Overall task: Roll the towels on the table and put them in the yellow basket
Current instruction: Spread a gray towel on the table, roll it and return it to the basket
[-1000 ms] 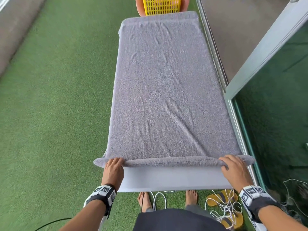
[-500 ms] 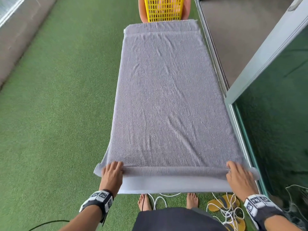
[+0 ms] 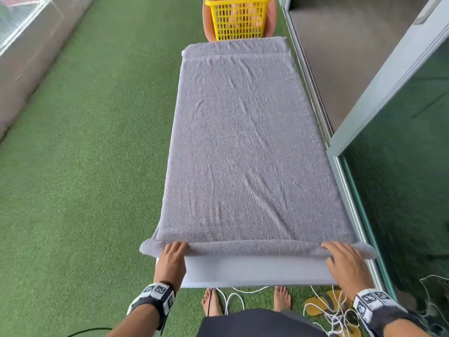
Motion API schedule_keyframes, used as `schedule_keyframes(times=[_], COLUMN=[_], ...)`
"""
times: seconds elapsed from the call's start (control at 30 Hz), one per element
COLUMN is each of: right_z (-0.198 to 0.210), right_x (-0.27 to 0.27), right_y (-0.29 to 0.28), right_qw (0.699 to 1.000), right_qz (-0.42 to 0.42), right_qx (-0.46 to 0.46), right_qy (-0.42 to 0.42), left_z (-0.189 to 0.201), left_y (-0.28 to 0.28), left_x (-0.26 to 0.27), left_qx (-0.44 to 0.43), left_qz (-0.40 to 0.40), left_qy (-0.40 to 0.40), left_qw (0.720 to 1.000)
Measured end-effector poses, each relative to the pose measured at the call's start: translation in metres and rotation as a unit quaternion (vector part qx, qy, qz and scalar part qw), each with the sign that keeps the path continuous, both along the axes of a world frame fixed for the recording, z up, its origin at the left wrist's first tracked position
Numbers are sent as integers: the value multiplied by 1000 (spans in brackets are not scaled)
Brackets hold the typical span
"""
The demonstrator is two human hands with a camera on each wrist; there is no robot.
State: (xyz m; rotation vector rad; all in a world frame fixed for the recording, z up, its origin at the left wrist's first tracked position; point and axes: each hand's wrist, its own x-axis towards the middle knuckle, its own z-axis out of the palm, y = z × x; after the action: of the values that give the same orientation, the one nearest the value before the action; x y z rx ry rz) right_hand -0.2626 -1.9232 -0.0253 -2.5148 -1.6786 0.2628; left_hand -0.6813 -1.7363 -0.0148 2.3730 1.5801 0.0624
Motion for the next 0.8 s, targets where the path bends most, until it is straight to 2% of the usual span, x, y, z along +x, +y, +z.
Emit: schedule_keyframes(times=[0.1, 0.23, 0.33, 0.47, 0.57, 0.67, 0.8], right_z=[2, 4, 0, 4, 10, 10, 7], right_x=[2, -2, -3, -1, -8, -11, -5], right_y=[2, 5, 2, 7, 12, 13, 18], right_qw=[1000, 1000, 1000, 999, 998, 995, 995], right_qz=[-9, -5, -17, -28, -2, -1, -16], right_qx=[-4, -8, -8, -18, -54, -100, -88], right_qy=[-16, -23, -10, -40, 10, 23, 32], left_z=[11, 15, 19, 9, 3, 2, 4], left_y=[6, 5, 3, 1, -6, -14, -4], left_x=[5, 4, 1, -6, -5, -5, -6], left_qx=[-27, -88, -111, -52, -46, -46, -39], left_qz=[-1, -7, 15, 20, 14, -18, -22], left_qy=[-9, 65, 68, 84, 67, 83, 66], left_qw=[1000, 994, 991, 995, 997, 995, 997])
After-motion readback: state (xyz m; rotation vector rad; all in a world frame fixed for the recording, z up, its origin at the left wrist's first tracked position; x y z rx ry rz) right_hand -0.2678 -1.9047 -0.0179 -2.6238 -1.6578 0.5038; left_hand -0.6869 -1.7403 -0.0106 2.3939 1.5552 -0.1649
